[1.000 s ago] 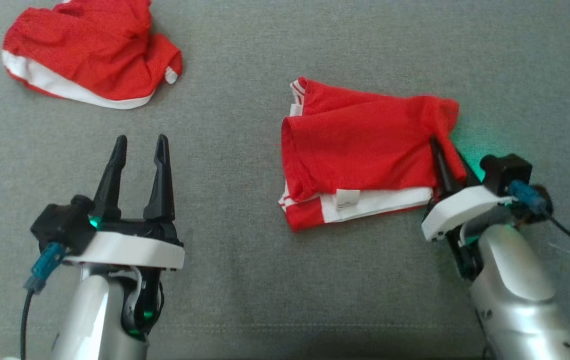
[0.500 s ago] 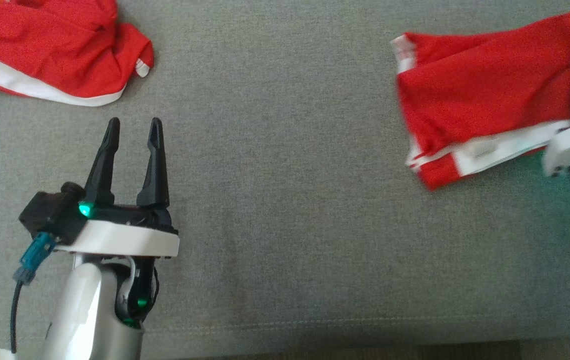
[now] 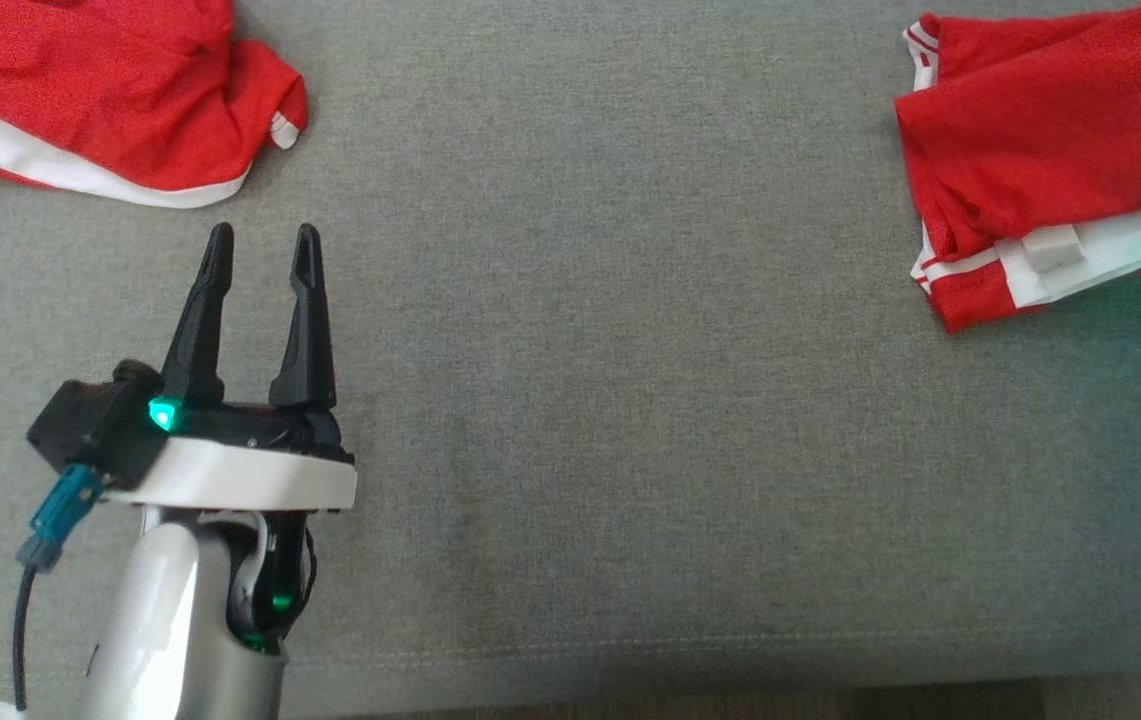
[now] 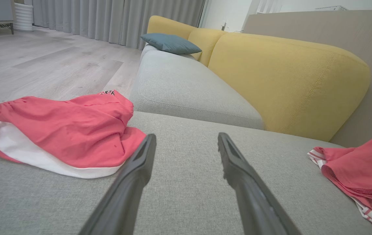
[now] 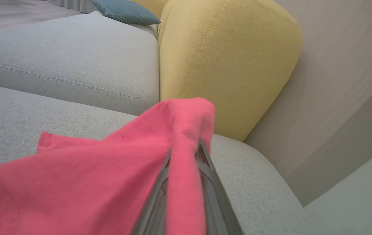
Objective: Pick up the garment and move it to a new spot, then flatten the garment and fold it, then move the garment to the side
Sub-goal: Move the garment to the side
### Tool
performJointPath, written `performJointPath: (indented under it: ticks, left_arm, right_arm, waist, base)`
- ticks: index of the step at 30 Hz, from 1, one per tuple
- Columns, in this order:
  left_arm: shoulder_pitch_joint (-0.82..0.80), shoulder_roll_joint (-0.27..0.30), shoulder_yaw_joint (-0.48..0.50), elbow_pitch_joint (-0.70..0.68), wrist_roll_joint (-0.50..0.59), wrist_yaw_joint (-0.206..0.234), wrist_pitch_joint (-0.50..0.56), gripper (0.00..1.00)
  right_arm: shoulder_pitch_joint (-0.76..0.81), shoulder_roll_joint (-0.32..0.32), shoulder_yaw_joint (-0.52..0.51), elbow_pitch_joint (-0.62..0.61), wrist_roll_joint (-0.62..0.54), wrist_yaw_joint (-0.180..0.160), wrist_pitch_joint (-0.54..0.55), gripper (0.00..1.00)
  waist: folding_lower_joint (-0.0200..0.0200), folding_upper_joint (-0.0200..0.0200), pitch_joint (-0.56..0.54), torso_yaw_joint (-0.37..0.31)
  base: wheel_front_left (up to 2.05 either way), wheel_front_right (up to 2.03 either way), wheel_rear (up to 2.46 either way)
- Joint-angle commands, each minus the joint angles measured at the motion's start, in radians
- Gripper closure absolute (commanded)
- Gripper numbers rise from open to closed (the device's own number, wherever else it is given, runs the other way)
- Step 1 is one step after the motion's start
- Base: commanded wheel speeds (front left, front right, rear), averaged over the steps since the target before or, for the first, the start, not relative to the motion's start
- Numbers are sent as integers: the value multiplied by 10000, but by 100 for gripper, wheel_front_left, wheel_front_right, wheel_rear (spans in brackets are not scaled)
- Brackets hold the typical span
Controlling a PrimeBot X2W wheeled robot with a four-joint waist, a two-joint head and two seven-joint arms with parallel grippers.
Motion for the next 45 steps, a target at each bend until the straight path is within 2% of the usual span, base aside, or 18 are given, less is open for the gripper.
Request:
performJointPath:
  ticks: [1, 6, 7, 8, 9, 10, 11, 21, 28, 32, 39, 45]
  left_arm:
    - [-127, 79, 314, -371, 13, -26, -51, 0]
    - [-141, 79, 329, -394, 67, -37, -51, 0]
    - [-146, 79, 332, -392, 72, -40, -51, 0]
    - [-149, 79, 333, -384, 75, -45, -51, 0]
    - [-151, 79, 334, -373, 76, -50, -51, 0]
    - [-151, 79, 334, -356, 76, -55, -51, 0]
    - [-151, 79, 335, -340, 74, -58, -51, 0]
    - [-152, 79, 203, -143, -147, 33, -51, 0]
    - [27, 79, 102, -94, -319, 258, -51, 0]
    - [252, 79, -47, -75, -201, 372, -51, 0]
    - [995, 79, -430, 25, -89, 327, -51, 0]
    - [1525, 79, -507, 63, -186, 486, -51, 0]
  right_arm:
    - [-6, -201, 146, -424, 67, 65, 24, 100]
    - [107, -151, 112, -802, 205, 65, 119, 100]
    - [127, -123, 77, -860, 223, 65, 106, 85]
    - [140, -78, 40, -893, 274, 65, 112, 59]
    - [154, -45, 37, -927, 306, 65, 119, 51]
    - [170, -43, 79, -963, 315, 65, 116, 20]
    - [184, -120, 125, -1062, 170, 65, 35, 0]
    - [153, 336, 559, -1350, 403, 65, -428, 0]
    - [790, 1377, 1490, -1687, 798, 65, -926, 0]
    - [1669, 1969, 1858, -1996, 1322, 65, -1321, 0]
    - [3276, 2090, 2588, -2243, 2835, 65, -1679, 0]
    - [4343, 2092, 2975, -2500, 3241, 65, -1850, 0]
  waist:
    - [0, 0, 22, -20]
    - [0, 0, 84, -84]
    - [0, 0, 89, -88]
    - [0, 0, 89, -90]
    - [0, 0, 86, -90]
    - [0, 0, 80, -89]
    - [0, 0, 73, -89]
    - [0, 0, -470, 32]
    - [0, 0, -1424, 252]
    - [0, 0, -2170, 473]
    - [0, 0, -3037, 676]
    - [0, 0, -3377, 718]
  base:
    - [0, 0, 0]
    - [0, 0, 0]
    - [0, 0, 0]
    - [0, 0, 0]
    - [0, 0, 0]
    - [0, 0, 0]
    - [0, 0, 0]
    - [0, 0, 0]
    - [0, 0, 0]
    - [0, 0, 0]
    - [0, 0, 0]
    - [0, 0, 0]
